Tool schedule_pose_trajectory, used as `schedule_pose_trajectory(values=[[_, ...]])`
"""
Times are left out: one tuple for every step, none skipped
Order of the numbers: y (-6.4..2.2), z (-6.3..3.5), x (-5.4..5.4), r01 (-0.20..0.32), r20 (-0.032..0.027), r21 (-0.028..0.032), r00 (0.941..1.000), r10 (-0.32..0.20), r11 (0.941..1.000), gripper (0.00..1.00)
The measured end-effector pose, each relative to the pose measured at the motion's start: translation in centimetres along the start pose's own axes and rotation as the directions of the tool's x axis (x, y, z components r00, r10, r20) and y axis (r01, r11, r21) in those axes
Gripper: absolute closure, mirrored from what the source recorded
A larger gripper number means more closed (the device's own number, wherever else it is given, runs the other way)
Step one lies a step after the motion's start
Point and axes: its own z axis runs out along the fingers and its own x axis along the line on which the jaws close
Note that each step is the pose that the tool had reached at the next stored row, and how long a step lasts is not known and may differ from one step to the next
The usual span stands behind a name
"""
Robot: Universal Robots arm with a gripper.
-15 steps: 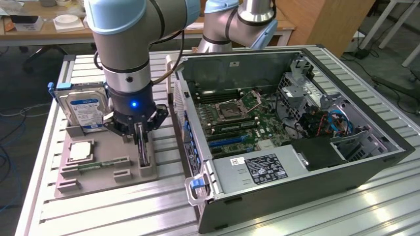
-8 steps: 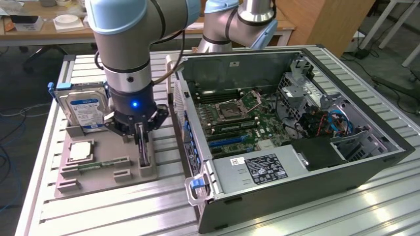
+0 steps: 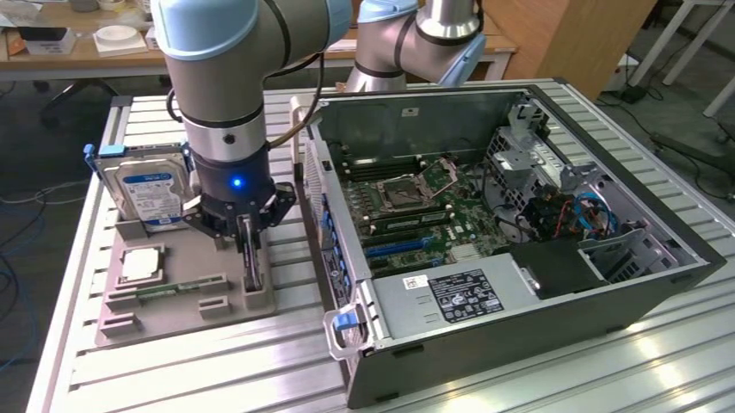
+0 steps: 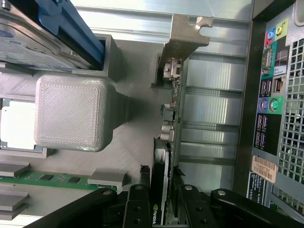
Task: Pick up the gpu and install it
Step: 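Pick up the gpu and move the gpu toward the slot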
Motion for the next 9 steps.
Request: schedule_pose_trajectory(values=[[0.00,0.00,0.00,0.000,0.0000,0.0001,1.0000,0.000,1.0000,0.72],[0.00,0.00,0.00,0.000,-0.0001,0.0000,1.0000,0.000,1.0000,0.73],[0.00,0.00,0.00,0.000,-0.0001,0.0000,1.0000,0.000,1.0000,0.73],[0.00,0.00,0.00,0.000,0.0000,0.0000,1.0000,0.000,1.0000,0.73],[0.00,0.00,0.00,0.000,-0.0001,0.0000,1.0000,0.000,1.0000,0.73],[0.00,0.00,0.00,0.000,-0.0001,0.0000,1.0000,0.000,1.0000,0.73],[0.00,0.00,0.00,0.000,-0.0001,-0.0001,1.0000,0.000,1.0000,0.73],[0.00,0.00,0.00,0.000,0.0000,0.0000,1.0000,0.000,1.0000,0.73],[0.00,0.00,0.00,0.000,0.0000,0.0000,1.0000,0.000,1.0000,0.73]])
